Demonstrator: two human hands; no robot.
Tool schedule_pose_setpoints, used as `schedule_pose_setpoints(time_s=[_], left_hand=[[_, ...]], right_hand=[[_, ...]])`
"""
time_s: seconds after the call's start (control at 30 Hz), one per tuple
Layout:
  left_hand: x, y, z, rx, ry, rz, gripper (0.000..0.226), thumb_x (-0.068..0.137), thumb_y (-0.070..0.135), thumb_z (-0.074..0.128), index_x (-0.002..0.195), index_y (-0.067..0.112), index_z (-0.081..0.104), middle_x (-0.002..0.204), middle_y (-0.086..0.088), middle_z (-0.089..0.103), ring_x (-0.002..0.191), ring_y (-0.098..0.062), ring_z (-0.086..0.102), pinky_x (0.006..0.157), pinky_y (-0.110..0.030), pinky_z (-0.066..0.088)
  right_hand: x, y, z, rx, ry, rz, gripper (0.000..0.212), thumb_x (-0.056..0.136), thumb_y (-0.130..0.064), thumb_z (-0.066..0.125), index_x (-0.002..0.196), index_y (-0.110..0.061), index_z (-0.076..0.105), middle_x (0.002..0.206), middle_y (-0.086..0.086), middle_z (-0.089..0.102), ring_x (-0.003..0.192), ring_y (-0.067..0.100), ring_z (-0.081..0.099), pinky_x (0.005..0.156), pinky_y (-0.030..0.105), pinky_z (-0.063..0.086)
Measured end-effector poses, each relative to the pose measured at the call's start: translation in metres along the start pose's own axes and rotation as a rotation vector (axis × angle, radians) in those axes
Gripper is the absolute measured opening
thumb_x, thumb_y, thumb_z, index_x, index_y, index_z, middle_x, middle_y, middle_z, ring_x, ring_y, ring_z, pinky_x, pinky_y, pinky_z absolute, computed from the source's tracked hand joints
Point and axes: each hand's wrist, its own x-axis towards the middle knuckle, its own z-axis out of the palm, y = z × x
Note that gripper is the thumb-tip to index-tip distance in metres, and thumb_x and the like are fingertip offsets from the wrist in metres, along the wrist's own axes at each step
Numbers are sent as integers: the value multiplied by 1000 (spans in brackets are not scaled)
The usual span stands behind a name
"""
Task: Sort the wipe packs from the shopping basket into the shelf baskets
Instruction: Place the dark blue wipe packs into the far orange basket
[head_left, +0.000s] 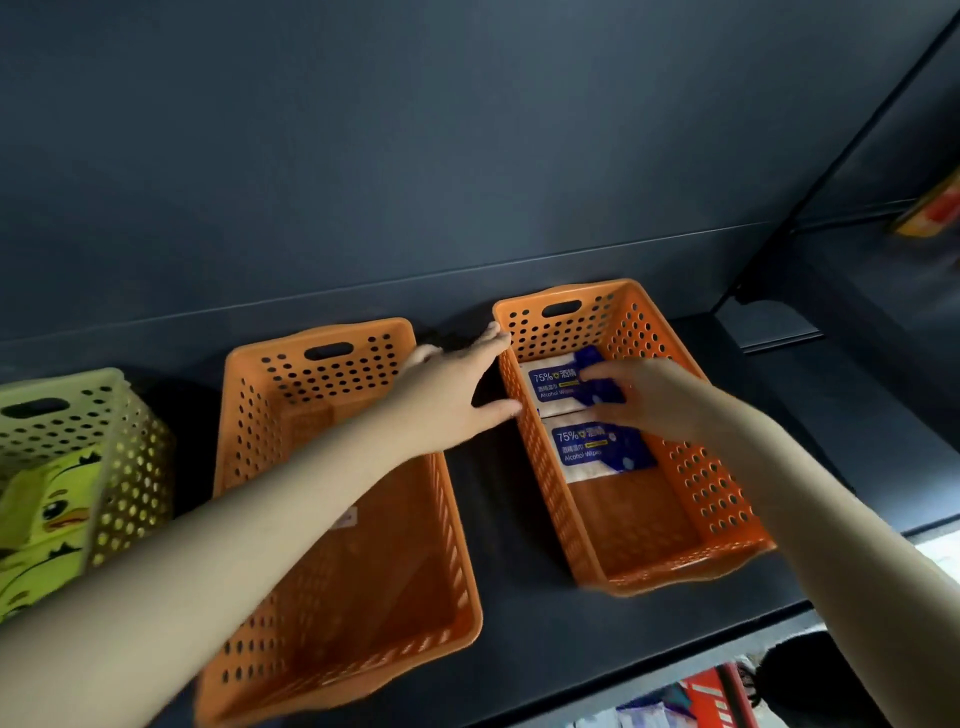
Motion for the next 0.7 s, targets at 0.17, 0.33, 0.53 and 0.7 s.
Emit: schedule_pose_setpoints(time_s=[0.17, 0.33, 0.53, 0.7], left_hand=[[-18, 0, -25, -167, -49, -2, 63, 94, 41, 56, 150, 26, 31, 161, 4, 18, 146, -18, 24, 120, -35, 21], [-108, 18, -21, -167, 218, 159, 50, 94, 30, 58, 142, 22, 47, 151, 3, 41, 137, -15, 39, 115, -31, 29], [-260, 22, 38, -330, 378, 313, 38, 95, 17, 56, 132, 19, 55, 135, 6, 55, 124, -7, 45, 104, -14, 29], [-361, 44, 122, -537, 354, 275, 31, 96, 17, 56, 127, 17, 60, 130, 6, 58, 122, -8, 50, 103, -23, 39]], right_hand=[[-60, -29, -7, 159, 396, -25, 41, 95, -28, 57, 135, -22, 54, 131, -1, 61, 116, 13, 59, 97, 32, 49], [-150, -60, 48, 340, 809, -24, 32, 94, -20, 59, 125, -25, 64, 122, -13, 63, 106, 6, 60, 88, 10, 40], [-266, -106, 197, 502, 944, 115, 31, 94, -18, 60, 124, -19, 65, 109, -10, 66, 89, 7, 62, 77, 14, 46], [-338, -119, 326, 574, 764, 347, 31, 95, -20, 57, 124, -15, 64, 116, 0, 69, 106, 16, 65, 90, 25, 46]])
